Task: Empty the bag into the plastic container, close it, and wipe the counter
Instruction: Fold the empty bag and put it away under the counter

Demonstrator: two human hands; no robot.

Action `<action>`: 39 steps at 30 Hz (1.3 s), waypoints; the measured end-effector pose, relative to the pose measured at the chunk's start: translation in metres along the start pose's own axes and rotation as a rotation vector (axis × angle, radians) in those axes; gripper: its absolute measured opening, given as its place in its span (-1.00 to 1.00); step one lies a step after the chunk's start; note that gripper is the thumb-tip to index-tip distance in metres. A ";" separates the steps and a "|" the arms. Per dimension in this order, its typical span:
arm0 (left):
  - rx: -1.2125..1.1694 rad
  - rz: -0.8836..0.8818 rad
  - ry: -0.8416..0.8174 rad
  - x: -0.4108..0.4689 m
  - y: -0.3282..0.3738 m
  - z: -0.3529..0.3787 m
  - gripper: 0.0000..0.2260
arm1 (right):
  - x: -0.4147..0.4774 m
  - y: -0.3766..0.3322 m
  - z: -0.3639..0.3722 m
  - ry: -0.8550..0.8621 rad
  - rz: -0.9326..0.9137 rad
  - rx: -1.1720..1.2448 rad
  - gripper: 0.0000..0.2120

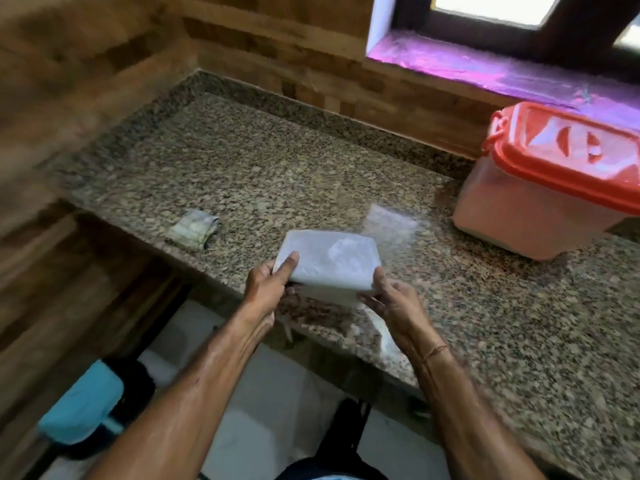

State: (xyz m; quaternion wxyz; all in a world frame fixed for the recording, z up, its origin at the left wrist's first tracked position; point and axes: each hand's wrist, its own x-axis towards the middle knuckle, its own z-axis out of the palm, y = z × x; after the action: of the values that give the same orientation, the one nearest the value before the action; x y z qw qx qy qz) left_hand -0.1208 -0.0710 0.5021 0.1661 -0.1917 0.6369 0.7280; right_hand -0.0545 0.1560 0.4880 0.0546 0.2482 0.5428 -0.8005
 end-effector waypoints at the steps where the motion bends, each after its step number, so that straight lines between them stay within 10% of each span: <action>1: -0.046 0.020 0.015 -0.007 -0.003 -0.023 -0.81 | -0.007 0.009 0.019 -0.038 -0.006 -0.013 -0.53; 15: -0.438 0.056 0.630 -0.188 -0.091 -0.395 -0.91 | -0.135 0.178 0.336 -0.617 -0.003 -0.573 -0.71; 25: -0.566 0.039 0.949 -0.250 -0.131 -0.502 -0.74 | -0.157 0.246 0.459 -1.144 0.177 -0.757 -0.72; 39: -0.571 -0.077 1.182 -0.213 -0.156 -0.570 -0.76 | -0.134 0.350 0.561 -0.758 0.356 -0.678 -0.75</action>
State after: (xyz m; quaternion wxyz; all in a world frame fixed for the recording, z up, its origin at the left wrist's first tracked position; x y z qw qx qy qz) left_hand 0.1797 -0.6147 0.4061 -0.2430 -0.6185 0.3953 0.6341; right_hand -0.0029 -0.5130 0.4156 0.4585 -0.0012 0.6626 -0.5922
